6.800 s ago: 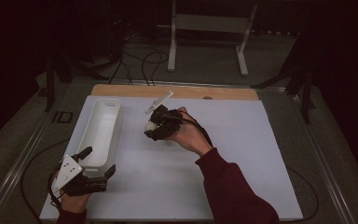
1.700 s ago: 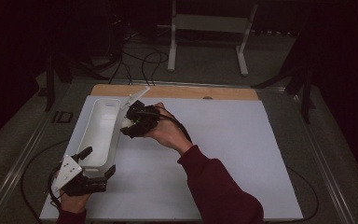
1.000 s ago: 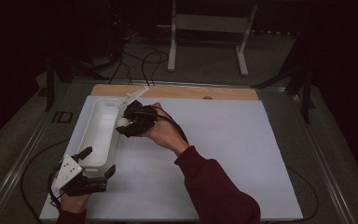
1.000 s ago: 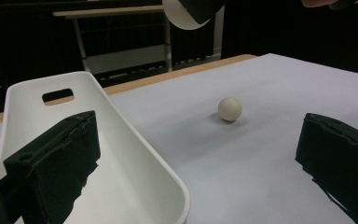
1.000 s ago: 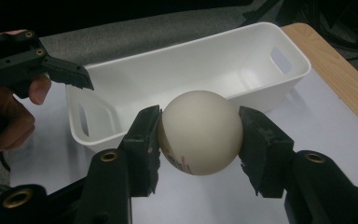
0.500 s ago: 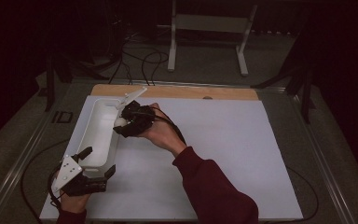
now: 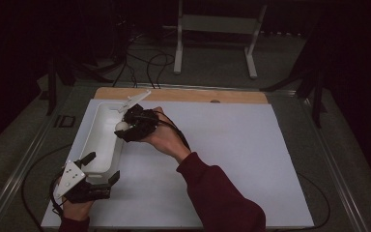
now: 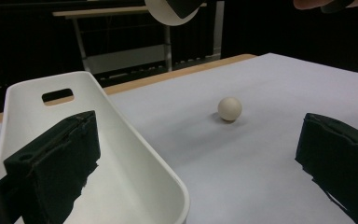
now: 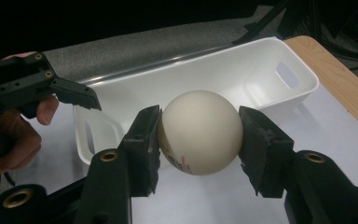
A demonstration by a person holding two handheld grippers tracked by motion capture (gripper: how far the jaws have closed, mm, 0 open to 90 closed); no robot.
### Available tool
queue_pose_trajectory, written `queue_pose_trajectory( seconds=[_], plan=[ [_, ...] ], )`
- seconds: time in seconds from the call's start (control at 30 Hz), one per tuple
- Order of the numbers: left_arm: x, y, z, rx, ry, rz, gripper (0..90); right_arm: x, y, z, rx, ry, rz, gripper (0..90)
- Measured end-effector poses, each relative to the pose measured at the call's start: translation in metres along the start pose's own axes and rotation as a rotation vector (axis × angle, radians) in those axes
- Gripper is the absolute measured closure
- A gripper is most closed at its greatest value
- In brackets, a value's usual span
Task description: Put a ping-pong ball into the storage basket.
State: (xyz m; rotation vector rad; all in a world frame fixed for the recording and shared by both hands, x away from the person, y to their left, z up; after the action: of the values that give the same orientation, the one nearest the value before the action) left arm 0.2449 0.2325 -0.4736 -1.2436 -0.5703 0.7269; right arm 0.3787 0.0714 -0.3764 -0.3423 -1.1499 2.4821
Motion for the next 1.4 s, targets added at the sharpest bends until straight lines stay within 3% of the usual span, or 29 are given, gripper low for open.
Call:
queue_pose_trajectory(
  seconds=[1.4],
  plan=[
    [0.000,0.000,0.000,0.000,0.001,0.002,0.0,0.011,-0.009,-0.014,-0.022,-0.011,-0.015,50.6]
  ],
)
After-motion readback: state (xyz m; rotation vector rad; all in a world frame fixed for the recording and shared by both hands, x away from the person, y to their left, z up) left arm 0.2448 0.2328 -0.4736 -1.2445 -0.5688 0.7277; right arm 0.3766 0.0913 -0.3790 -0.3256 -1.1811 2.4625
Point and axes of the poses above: each handheld gripper's, and its own axes: z roughly backward along the jaws, y roughly out of its underside, x roughly to its left, the point moved 3 cm from there along -z, roughly forward along the jaws, and after that the axes turned 7 degrees about y, right-handed, at the moved point
